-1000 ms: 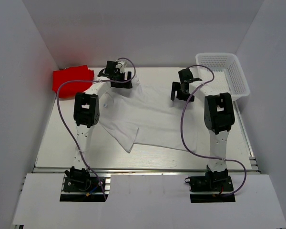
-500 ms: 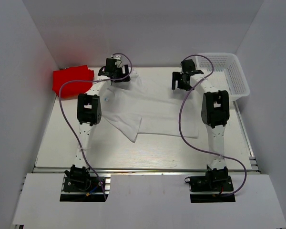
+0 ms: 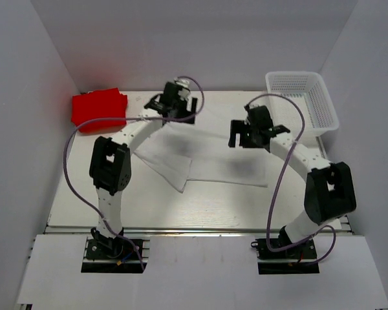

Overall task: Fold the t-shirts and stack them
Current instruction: Flatten out the tshirt, then grap the side of the flattened tshirt closest away from the robot with both arms, then fold the flattened tshirt in 1/3 of the way

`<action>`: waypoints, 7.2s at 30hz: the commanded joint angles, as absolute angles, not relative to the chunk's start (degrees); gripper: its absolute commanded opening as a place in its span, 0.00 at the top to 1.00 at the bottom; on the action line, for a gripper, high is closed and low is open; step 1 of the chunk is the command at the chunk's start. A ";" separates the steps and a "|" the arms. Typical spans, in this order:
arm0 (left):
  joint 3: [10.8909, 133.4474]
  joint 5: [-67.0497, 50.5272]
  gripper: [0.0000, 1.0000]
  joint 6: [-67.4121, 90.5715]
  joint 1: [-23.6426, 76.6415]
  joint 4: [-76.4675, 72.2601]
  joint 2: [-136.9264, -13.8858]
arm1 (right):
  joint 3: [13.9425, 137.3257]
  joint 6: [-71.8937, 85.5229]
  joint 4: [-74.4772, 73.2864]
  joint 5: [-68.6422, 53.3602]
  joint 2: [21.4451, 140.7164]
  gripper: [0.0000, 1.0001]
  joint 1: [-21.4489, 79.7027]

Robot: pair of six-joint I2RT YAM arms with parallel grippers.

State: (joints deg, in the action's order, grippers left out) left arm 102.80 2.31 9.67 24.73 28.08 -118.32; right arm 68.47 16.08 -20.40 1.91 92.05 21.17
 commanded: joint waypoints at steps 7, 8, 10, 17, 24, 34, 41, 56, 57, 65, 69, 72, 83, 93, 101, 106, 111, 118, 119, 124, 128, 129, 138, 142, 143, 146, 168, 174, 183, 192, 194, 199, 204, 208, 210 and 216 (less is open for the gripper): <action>81.74 8.95 0.05 13.97 38.40 30.14 -109.60 | 47.12 27.07 -22.76 13.18 72.09 0.10 19.42; 81.22 10.10 0.08 14.84 39.02 30.67 -109.60 | 45.98 27.33 -23.46 14.66 70.85 0.10 19.51; 80.42 13.26 0.09 16.34 40.69 31.81 -109.60 | 44.04 27.25 -24.17 16.52 66.37 0.10 19.25; 80.95 19.95 0.32 21.01 43.07 33.93 -112.15 | 41.13 26.81 -24.08 15.03 62.49 0.10 19.25; 80.95 22.14 0.81 21.79 43.07 33.31 -113.47 | 40.52 26.54 -23.29 13.72 65.48 0.10 19.16; 69.98 29.36 1.00 31.89 43.07 34.44 -97.05 | 41.04 25.49 -18.02 8.35 72.68 0.10 19.60; 52.59 28.65 1.00 46.31 43.07 43.05 -79.91 | 40.78 25.40 -17.67 8.35 72.16 0.10 19.42; 40.96 23.65 0.84 67.76 43.07 69.35 -64.95 | 39.46 25.31 -16.96 9.14 73.03 0.10 19.42; 40.96 23.64 0.45 67.76 43.07 69.87 -64.95 | 39.46 25.31 -17.14 9.58 73.12 0.10 19.34; 47.98 24.60 0.00 67.24 43.07 73.48 -67.33 | 40.95 25.40 -17.40 9.67 72.95 0.10 19.42; 50.19 26.89 0.00 53.16 42.37 53.97 -65.65 | 43.41 24.70 -16.52 8.79 73.91 0.10 19.51; 52.64 26.54 0.00 44.06 42.36 43.01 -69.68 | 46.39 24.35 -16.70 8.44 76.54 0.10 19.51; 68.54 23.75 0.00 29.36 32.02 27.43 -100.69 | 57.21 23.38 -17.93 7.46 94.30 0.10 19.25; 81.46 11.43 0.00 24.79 26.19 23.82 -118.29 | 71.00 21.89 -24.78 14.67 111.96 0.10 16.79; 91.05 6.59 0.00 23.03 23.38 25.83 -125.51 | 91.14 17.93 -30.85 12.83 123.31 0.10 14.15; 89.31 7.11 0.00 21.18 23.38 25.84 -119.99 | 89.58 15.21 -30.67 11.08 116.38 0.10 14.85; 78.07 7.04 0.00 21.18 24.70 22.95 -102.95 | 79.55 17.13 -27.07 10.36 101.97 0.10 14.85; 56.62 3.25 0.00 27.77 25.22 26.53 -85.46 | 61.80 26.96 -26.37 17.57 87.12 0.10 13.37; 54.69 3.25 0.00 29.51 25.22 27.76 -83.95 | 58.65 27.33 -26.37 18.19 86.40 0.10 12.92; 41.33 -1.48 0.00 33.04 26.81 31.65 -74.46 | 54.06 30.67 -26.11 19.08 84.81 0.10 9.76; 34.21 -4.12 0.00 34.89 27.51 28.93 -70.49 | 53.00 30.67 -23.48 12.94 85.95 0.10 8.00; 33.67 -6.13 0.00 34.89 28.03 27.96 -70.49 | 52.65 31.02 -23.12 12.49 86.22 0.10 7.48; 31.46 -4.93 0.49 35.42 28.56 26.19 -76.11 | 50.01 32.08 -20.31 8.79 87.54 0.11 5.10; 31.46 -4.92 0.71 34.80 29.09 27.94 -74.81 | 48.35 32.87 -19.25 8.70 87.80 0.12 4.48; 31.46 -4.92 0.74 34.80 29.09 27.95 -74.80 | 48.08 32.96 -16.90 8.35 88.15 0.16 4.31; 30.94 -4.92 0.93 34.20 29.61 27.95 -73.04 | 47.81 33.22 -15.04 6.69 89.90 0.18 3.96; 38.23 -12.29 1.00 31.99 29.62 40.87 -66.71 | 38.51 33.49 -20.91 -1.93 78.69 1.00 4.31; 39.98 -14.85 1.00 30.67 29.62 37.46 -65.57 | 36.21 31.64 -19.61 -4.82 74.97 1.00 4.31; 50.88 -11.35 1.00 29.36 28.04 31.56 -73.82 | 43.76 29.71 -21.00 -4.22 78.75 1.00 4.39; 64.76 2.98 1.00 27.87 26.10 29.18 -83.49 | 51.93 27.86 -23.46 -1.76 83.66 1.00 4.22; 67.05 4.47 1.00 27.34 24.88 28.66 -84.72 | 54.04 27.95 -24.96 -0.44 85.33 1.00 4.39; 69.08 7.73 1.00 25.05 23.21 25.49 -85.87 | 59.40 27.60 -25.84 -0.26 88.85 1.00 4.48; 71.80 6.95 1.00 20.93 21.98 20.94 -88.85 | 63.01 27.16 -26.63 2.98 92.28 1.00 4.48; 73.38 7.47 1.00 18.72 21.45 17.76 -91.75 | 66.26 26.19 -26.98 5.27 93.95 1.00 4.40; 73.92 8.25 1.00 17.93 20.84 17.75 -93.60 | 67.76 25.93 -26.72 5.54 94.74 1.00 4.48; 78.65 8.79 1.00 15.21 19.78 15.73 -97.55 | 73.91 24.61 -28.73 6.85 99.74 1.00 4.48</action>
State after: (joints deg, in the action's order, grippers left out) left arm 74.50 7.55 17.69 20.73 18.74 -97.54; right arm 70.19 26.09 -27.27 4.62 97.95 4.27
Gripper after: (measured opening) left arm 0.028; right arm 0.020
